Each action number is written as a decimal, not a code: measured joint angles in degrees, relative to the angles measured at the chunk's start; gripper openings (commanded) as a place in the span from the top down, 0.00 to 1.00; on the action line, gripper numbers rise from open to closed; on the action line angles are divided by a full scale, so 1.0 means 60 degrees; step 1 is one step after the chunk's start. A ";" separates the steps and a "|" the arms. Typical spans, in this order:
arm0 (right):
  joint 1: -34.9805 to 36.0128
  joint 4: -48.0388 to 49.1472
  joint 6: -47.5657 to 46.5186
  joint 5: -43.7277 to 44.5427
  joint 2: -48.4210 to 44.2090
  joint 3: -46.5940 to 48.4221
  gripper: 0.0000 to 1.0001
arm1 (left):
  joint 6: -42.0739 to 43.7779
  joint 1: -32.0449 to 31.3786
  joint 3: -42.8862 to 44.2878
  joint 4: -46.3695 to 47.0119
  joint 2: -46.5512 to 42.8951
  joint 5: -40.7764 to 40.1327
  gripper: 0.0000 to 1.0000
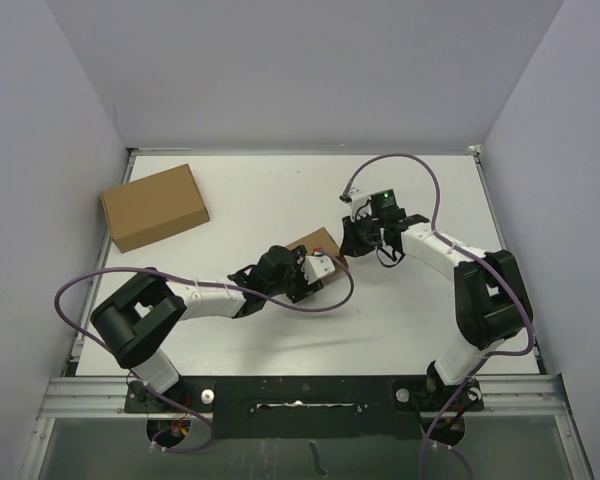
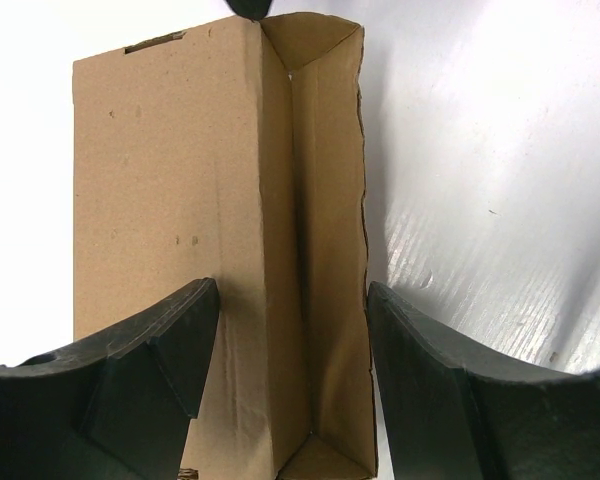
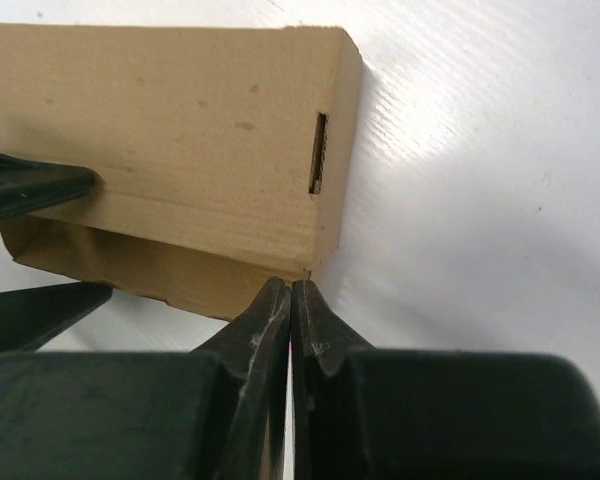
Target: Fold the paper box
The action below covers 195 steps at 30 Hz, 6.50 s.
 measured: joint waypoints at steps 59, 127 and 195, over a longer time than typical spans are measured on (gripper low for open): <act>-0.0346 0.2874 -1.6633 -0.3650 0.0055 -0.2714 0.39 | -0.0273 0.0262 0.0124 0.0095 0.0127 0.0729 0.42; -0.0310 0.0750 -1.6054 -0.3825 0.0178 -0.1326 0.28 | -0.1599 -0.0047 -0.1290 0.0368 -0.1341 -0.0488 0.49; -0.1661 -0.0226 -0.6965 -0.6167 -0.0769 0.0874 0.27 | -1.1854 0.4798 -0.4874 0.0357 -0.6036 0.3147 0.02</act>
